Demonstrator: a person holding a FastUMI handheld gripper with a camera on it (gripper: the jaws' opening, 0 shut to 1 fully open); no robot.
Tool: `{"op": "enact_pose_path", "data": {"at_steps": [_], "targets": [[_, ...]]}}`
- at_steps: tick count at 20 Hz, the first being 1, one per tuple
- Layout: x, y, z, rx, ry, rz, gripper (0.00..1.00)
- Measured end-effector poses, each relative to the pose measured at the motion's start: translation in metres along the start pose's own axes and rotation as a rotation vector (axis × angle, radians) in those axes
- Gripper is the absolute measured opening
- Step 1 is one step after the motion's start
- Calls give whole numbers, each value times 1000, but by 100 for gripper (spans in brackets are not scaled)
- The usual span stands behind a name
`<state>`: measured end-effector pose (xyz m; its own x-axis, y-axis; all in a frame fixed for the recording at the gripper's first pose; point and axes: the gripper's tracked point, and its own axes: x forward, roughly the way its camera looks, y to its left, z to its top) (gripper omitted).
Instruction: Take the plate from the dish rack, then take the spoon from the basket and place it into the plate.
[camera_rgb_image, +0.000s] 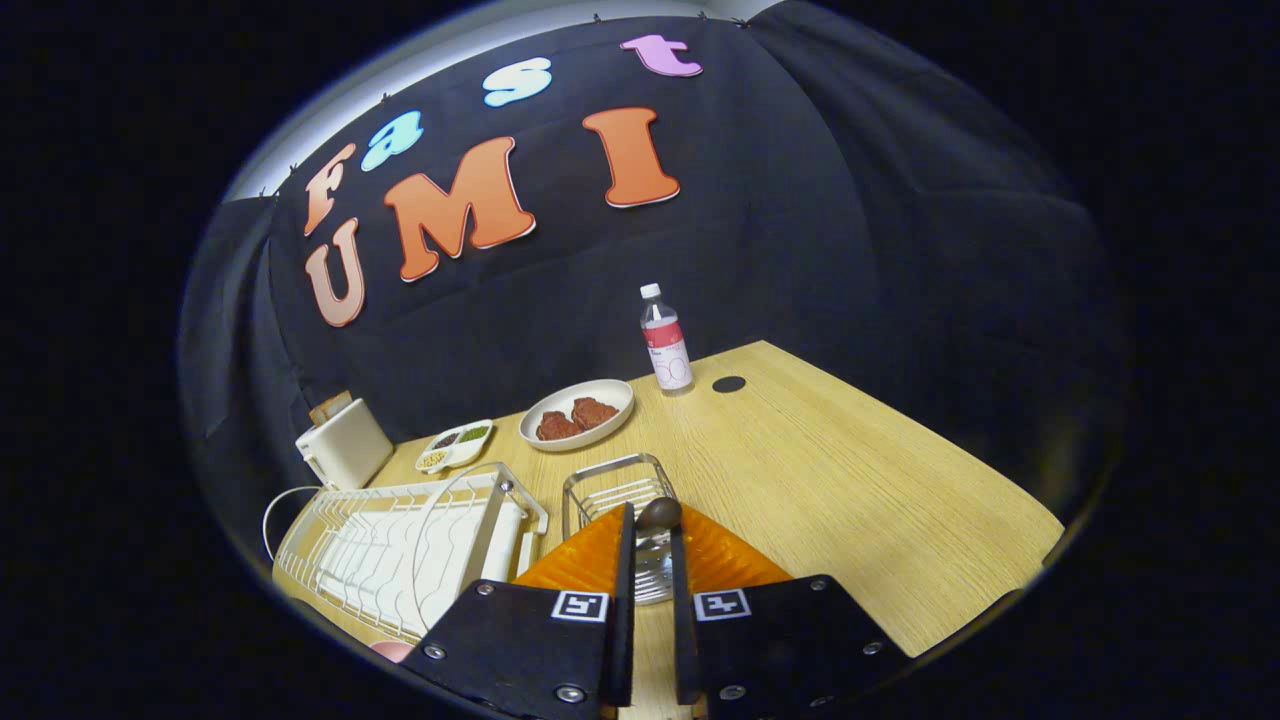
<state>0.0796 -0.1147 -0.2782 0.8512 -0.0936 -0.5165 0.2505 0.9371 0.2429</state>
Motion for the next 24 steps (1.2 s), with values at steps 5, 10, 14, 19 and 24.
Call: {"op": "enact_pose_path", "data": {"at_steps": [5,10,14,19,24], "targets": [[10,10,10,1,-16,12,9],[13,17,20,-37,-28,2,8],[6,21,41,-67,-76,-7,8],[-15,29,69,-87,-130,-1,8],[-52,47,89,-105,-167,45,8]]}}
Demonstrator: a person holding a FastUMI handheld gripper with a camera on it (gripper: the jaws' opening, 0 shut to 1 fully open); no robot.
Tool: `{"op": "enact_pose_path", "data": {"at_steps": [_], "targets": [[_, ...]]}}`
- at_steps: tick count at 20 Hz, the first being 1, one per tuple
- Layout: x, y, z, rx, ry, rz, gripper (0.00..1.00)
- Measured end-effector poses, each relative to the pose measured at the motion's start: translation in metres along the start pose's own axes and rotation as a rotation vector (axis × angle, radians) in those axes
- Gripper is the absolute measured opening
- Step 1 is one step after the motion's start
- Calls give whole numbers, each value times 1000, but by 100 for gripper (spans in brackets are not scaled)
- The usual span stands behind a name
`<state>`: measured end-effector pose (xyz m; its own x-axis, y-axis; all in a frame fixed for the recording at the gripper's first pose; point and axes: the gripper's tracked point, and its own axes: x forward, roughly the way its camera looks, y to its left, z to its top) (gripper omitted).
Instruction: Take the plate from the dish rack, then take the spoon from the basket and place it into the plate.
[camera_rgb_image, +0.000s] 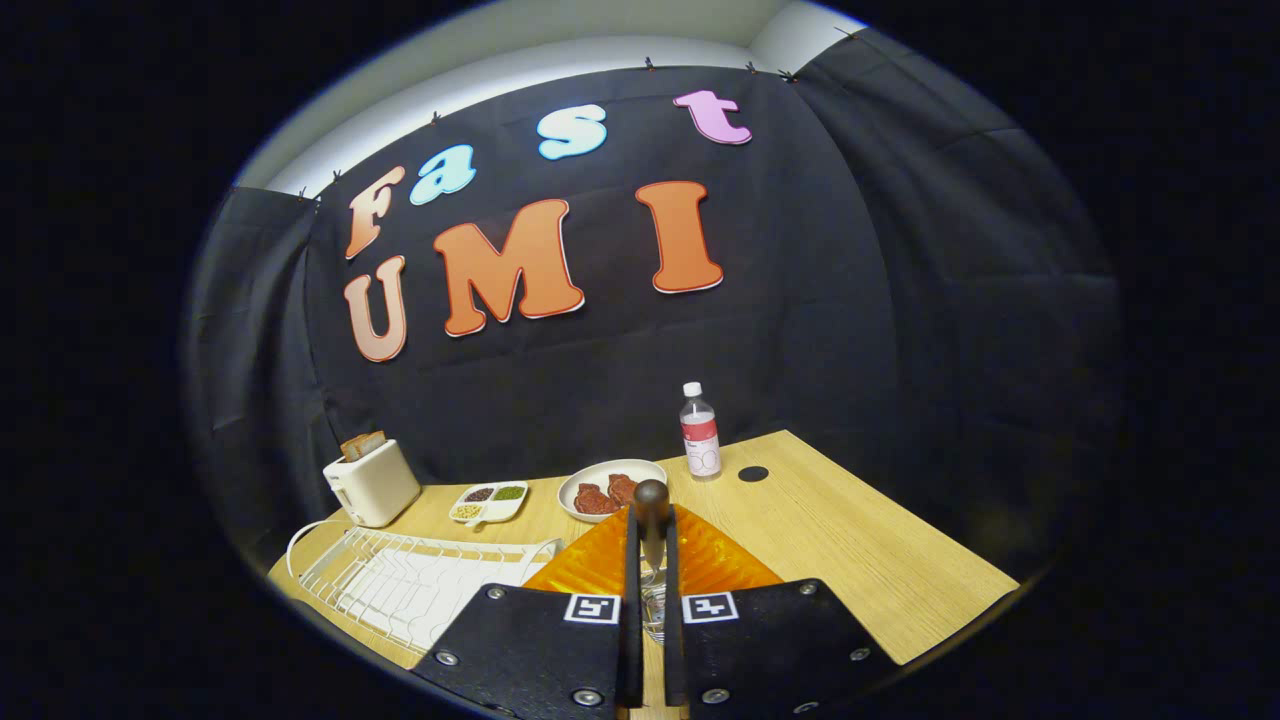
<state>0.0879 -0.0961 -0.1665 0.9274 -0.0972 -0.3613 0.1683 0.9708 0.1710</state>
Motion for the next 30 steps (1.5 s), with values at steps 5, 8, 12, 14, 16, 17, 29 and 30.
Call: {"op": "enact_pose_path", "data": {"at_steps": [5,8,12,14,16,17,29,30], "targets": [[-34,18,11,0,18,57,8],[-57,35,15,-7,10,121,8],[-89,62,14,-44,-1,212,8],[-103,76,7,-62,4,266,8],[-115,85,1,-78,4,303,8],[-121,89,-4,-86,8,316,8],[-153,111,-63,-50,114,407,8],[-154,113,-68,-48,127,415,8]]}}
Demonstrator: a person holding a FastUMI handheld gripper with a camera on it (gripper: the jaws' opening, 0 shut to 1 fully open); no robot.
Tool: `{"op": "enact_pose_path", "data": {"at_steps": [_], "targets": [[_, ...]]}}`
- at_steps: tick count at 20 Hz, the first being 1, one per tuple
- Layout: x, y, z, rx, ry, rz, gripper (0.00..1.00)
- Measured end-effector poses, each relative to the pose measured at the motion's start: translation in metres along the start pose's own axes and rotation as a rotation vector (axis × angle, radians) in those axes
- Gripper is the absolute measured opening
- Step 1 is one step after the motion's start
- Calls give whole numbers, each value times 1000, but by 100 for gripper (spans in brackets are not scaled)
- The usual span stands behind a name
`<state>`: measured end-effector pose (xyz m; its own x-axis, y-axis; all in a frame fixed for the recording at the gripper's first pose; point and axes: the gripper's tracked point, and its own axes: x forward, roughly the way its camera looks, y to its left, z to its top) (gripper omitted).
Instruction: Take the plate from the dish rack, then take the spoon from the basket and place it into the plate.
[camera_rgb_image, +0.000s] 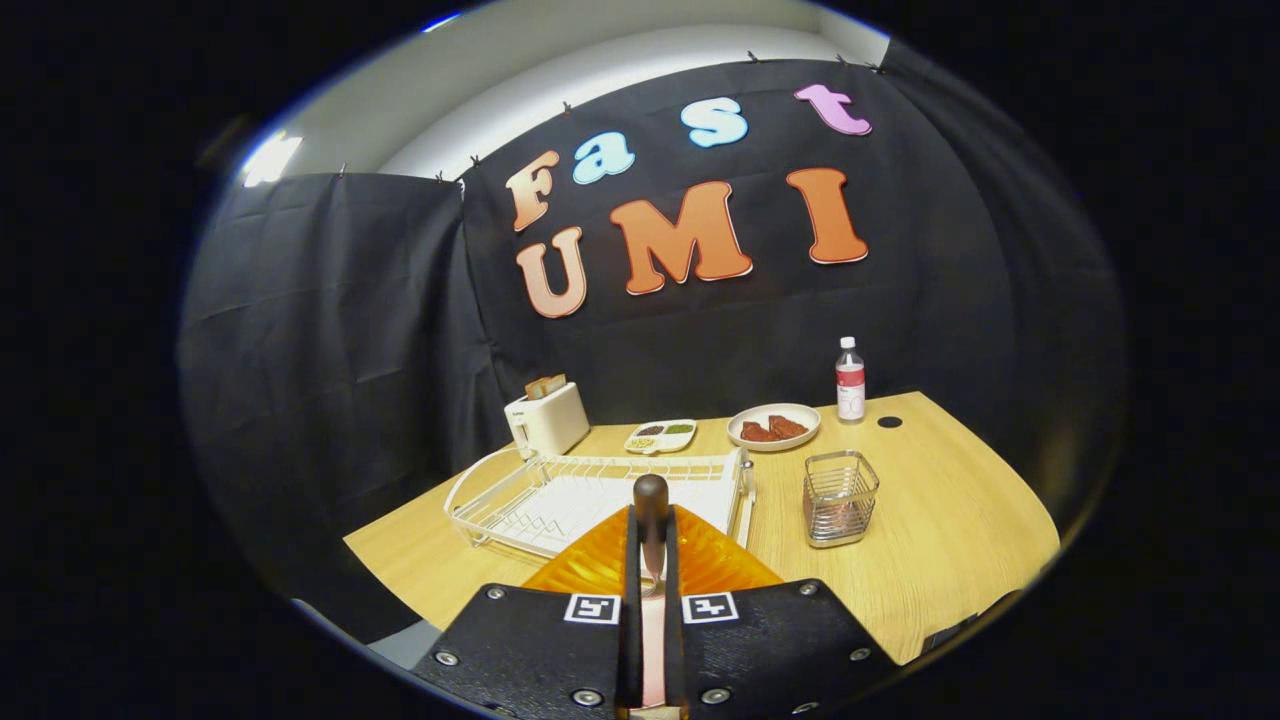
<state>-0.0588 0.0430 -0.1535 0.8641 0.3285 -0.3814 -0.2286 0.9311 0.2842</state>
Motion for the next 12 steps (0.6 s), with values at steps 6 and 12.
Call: {"op": "enact_pose_path", "data": {"at_steps": [6,12], "targets": [[4,20,-26,12,44,78,8],[2,44,-47,-20,65,165,8]]}}
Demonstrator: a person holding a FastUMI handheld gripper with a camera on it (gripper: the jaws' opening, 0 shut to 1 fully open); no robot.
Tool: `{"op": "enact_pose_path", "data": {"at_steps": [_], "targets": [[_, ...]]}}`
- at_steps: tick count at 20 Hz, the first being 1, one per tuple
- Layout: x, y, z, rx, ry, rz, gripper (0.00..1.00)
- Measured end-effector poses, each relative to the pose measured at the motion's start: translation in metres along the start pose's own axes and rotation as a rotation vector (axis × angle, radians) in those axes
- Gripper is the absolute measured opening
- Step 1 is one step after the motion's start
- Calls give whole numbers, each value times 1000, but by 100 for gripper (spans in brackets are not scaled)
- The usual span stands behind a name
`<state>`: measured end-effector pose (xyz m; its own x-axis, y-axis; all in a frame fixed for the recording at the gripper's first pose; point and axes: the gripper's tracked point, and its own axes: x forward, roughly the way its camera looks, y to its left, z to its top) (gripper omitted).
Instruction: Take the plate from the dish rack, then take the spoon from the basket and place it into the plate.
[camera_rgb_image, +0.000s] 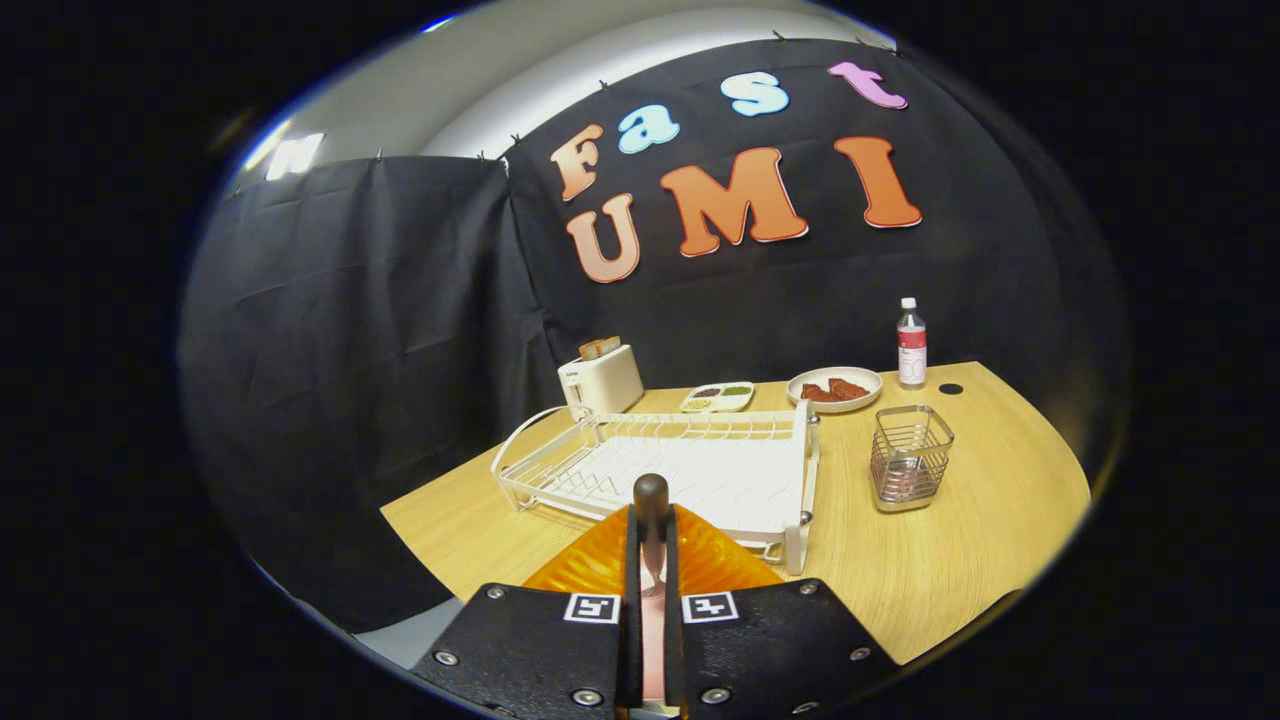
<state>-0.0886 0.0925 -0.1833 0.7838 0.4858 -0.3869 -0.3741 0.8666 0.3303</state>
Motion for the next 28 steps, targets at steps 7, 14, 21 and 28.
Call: {"op": "enact_pose_path", "data": {"at_steps": [7,14,21,28], "targets": [[3,5,-27,11,48,72,8],[-8,-12,-39,67,48,108,8],[-20,-34,-82,55,135,91,11],[-10,-49,-122,-108,250,7,15]]}}
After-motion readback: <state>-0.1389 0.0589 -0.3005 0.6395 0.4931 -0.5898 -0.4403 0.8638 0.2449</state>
